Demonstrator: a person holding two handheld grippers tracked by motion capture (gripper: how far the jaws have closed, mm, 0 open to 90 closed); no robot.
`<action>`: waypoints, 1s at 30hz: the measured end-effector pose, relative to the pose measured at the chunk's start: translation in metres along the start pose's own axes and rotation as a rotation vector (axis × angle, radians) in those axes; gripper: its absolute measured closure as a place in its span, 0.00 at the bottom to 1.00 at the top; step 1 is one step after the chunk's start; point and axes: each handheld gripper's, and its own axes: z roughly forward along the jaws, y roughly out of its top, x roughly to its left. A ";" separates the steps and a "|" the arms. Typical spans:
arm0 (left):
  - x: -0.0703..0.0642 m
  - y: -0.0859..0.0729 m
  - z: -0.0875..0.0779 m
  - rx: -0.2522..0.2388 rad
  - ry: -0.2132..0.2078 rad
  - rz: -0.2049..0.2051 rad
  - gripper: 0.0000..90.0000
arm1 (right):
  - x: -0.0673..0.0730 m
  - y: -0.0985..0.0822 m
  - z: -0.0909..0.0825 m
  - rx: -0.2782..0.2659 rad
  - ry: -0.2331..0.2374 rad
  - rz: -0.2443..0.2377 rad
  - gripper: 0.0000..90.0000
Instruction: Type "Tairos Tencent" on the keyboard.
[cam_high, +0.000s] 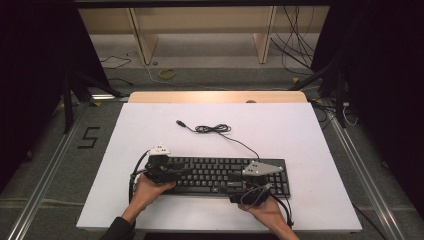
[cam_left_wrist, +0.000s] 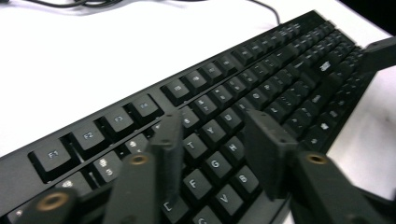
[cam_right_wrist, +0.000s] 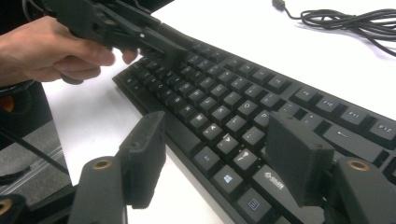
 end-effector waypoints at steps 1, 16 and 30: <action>-0.001 0.000 -0.001 -0.009 -0.004 0.003 0.56 | -0.001 0.000 -0.001 -0.002 -0.001 0.003 0.43; -0.009 -0.008 -0.021 -0.088 -0.049 0.019 0.41 | -0.008 -0.006 -0.015 -0.025 -0.025 0.012 0.43; -0.015 -0.024 -0.041 -0.149 -0.057 0.030 0.33 | -0.012 -0.016 -0.036 -0.058 -0.054 0.029 0.42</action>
